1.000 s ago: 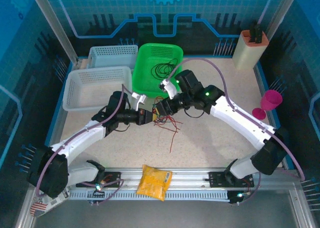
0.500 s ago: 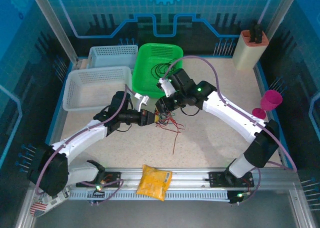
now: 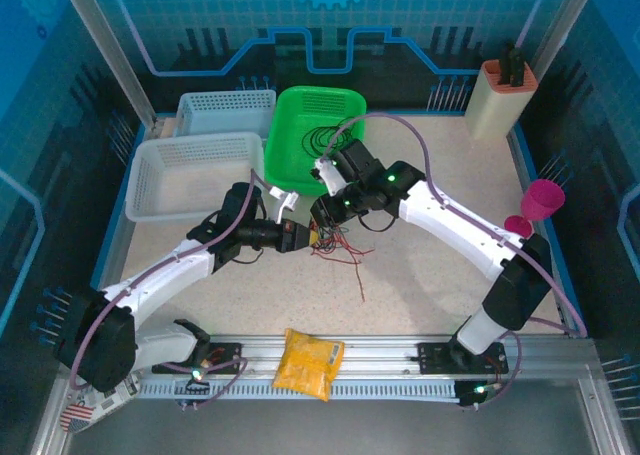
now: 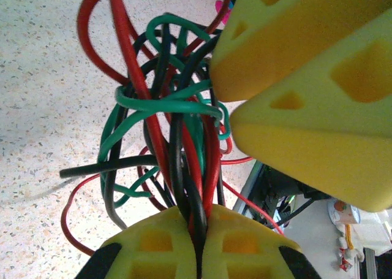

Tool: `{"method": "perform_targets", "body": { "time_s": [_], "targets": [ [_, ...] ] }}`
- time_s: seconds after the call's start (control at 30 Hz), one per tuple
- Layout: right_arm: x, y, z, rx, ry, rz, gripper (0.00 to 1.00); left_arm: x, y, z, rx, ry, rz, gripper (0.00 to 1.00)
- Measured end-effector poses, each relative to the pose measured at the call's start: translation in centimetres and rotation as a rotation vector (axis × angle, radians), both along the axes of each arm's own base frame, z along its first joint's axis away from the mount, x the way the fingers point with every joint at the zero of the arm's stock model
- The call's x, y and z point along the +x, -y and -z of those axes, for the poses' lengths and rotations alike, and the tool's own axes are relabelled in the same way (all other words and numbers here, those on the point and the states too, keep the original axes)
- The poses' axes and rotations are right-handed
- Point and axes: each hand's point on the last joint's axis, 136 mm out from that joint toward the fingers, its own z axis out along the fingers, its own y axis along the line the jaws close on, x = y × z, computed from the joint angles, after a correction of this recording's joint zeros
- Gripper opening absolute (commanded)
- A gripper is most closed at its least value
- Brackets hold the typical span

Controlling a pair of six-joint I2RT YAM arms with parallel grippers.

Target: Untangle the cables

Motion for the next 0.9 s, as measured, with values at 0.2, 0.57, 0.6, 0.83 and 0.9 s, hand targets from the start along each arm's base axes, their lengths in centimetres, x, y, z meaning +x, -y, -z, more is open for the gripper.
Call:
{"method": "perform_targets", "body": {
  "time_s": [0.2, 0.57, 0.6, 0.83, 0.9],
  "targets": [
    [0.1, 0.0, 0.2, -0.002, 0.005, -0.001, 0.20, -0.1, 0.1, -0.5, -0.016, -0.002, -0.007, 0.00],
    [0.7, 0.2, 0.7, -0.019, 0.039, 0.003, 0.00, 0.0, 0.1, -1.0, -0.034, -0.011, -0.020, 0.00],
    [0.7, 0.2, 0.6, -0.017, 0.039, 0.007, 0.00, 0.0, 0.1, -1.0, -0.034, -0.011, -0.020, 0.00],
    [0.8, 1.6, -0.5, 0.057, 0.041, 0.045, 0.00, 0.2, 0.2, -0.8, -0.042, 0.004, -0.018, 0.00],
    [1.0, 2.2, -1.0, 0.101, 0.031, 0.070, 0.00, 0.3, 0.3, -0.6, -0.043, 0.005, -0.017, 0.00]
  ]
}}
